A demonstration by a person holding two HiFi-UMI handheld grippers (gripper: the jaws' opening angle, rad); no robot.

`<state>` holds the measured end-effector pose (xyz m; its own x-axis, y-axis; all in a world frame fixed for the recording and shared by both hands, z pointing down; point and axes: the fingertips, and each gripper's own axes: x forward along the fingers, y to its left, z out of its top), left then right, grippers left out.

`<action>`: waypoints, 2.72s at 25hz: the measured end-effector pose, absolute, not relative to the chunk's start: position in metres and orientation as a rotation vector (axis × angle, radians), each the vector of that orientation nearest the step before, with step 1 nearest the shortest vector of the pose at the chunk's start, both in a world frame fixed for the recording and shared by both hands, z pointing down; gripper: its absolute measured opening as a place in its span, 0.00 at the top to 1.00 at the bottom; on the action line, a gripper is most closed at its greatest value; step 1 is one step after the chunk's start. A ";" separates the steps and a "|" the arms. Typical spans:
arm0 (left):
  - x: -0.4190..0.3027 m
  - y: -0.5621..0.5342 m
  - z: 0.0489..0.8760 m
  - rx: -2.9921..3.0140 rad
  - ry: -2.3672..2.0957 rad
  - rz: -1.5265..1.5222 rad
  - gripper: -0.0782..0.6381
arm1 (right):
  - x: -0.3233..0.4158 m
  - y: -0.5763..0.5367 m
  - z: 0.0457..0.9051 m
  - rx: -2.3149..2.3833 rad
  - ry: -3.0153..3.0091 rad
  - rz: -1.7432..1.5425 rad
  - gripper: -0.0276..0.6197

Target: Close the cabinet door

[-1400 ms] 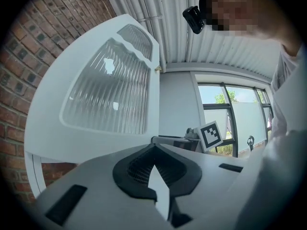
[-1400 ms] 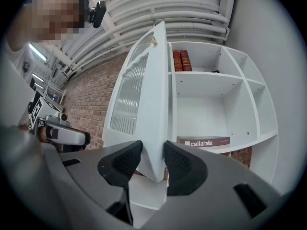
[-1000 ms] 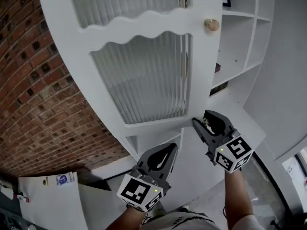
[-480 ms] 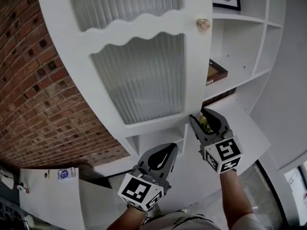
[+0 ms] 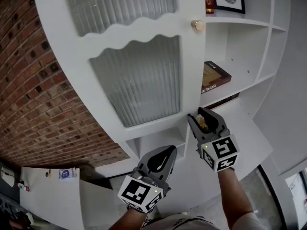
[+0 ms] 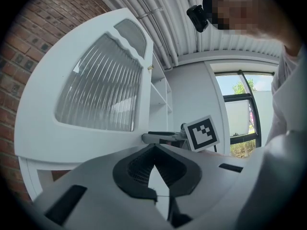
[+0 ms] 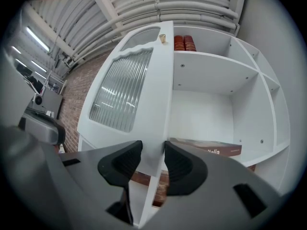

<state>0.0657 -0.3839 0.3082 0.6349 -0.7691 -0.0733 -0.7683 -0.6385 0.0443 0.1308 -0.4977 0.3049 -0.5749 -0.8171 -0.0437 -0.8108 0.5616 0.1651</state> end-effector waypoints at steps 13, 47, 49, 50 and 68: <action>0.055 -0.393 0.313 2.812 -1.376 -0.143 0.88 | 0.125 -0.517 0.307 1.425 -2.751 -0.245 0.74; 0.035 -0.342 0.325 2.867 -1.139 -0.149 0.88 | 0.111 -0.401 0.326 1.566 -2.712 -0.098 0.82; 0.030 -0.338 0.328 2.867 -1.125 -0.146 0.88 | 0.105 -0.392 0.329 1.571 -2.712 -0.087 0.82; 0.029 -0.336 0.329 2.868 -1.118 -0.143 0.88 | 0.103 -0.387 0.330 1.575 -2.712 -0.080 0.83; -0.002 -0.294 0.336 2.919 -0.994 -0.122 0.88 | 0.053 -0.308 0.348 1.649 -2.693 -0.033 0.93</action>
<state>-0.0022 -0.2937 0.3359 0.7897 -0.6109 -0.0565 -0.6065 -0.7912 0.0785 0.0528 -0.3076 0.3483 -0.4547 -0.8903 -0.0249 -0.8906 0.4547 0.0090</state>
